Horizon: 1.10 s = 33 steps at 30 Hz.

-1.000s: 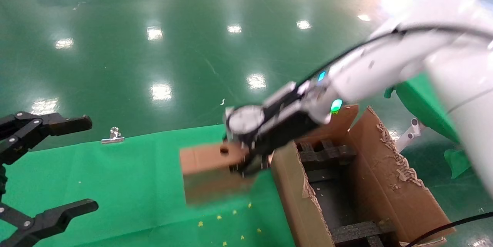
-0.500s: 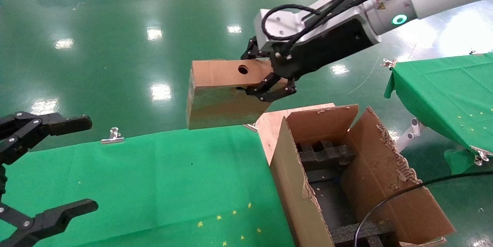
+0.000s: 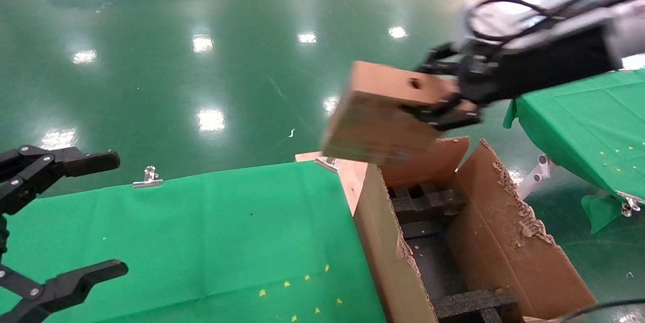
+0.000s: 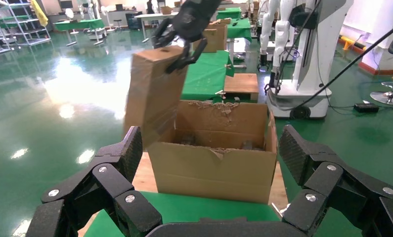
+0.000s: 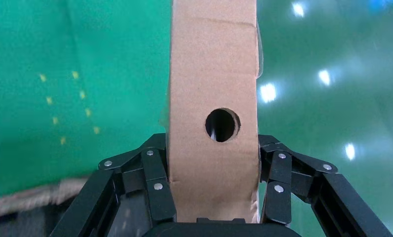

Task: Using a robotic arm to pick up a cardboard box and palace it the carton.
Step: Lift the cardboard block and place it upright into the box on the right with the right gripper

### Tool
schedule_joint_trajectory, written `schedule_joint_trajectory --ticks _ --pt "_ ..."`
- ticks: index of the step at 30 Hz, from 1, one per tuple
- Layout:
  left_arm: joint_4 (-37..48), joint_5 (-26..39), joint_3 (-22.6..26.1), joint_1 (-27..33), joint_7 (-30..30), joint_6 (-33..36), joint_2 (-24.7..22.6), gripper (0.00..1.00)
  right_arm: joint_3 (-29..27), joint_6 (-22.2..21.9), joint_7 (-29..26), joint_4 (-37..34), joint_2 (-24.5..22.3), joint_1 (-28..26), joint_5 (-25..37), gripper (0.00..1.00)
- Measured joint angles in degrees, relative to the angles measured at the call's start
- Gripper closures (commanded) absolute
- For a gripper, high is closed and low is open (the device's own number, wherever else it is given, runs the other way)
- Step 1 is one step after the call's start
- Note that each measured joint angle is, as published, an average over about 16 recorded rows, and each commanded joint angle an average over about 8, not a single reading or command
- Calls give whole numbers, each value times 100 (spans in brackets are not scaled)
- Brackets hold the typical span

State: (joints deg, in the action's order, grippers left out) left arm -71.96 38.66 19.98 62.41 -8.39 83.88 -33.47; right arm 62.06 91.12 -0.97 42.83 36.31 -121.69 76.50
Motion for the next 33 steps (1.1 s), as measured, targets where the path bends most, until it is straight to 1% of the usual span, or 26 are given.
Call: schedule_joint_trajectory --ticks 9,16,23,33 --pt "0 0 0 0 0 0 0 0 641 -29 -330 461 -1096 -241 246 100" --pt "0 -1 1 0 0 0 0 0 994 -115 -561 754 -1662 -180 270 100" --pt "1 -1 0 -1 1 -1 1 0 1162 -248 -735 947 -1902 -19 111 100" --pt "2 -2 0 -1 1 -1 1 0 1196 -318 -798 991 -1921 57 34 100"
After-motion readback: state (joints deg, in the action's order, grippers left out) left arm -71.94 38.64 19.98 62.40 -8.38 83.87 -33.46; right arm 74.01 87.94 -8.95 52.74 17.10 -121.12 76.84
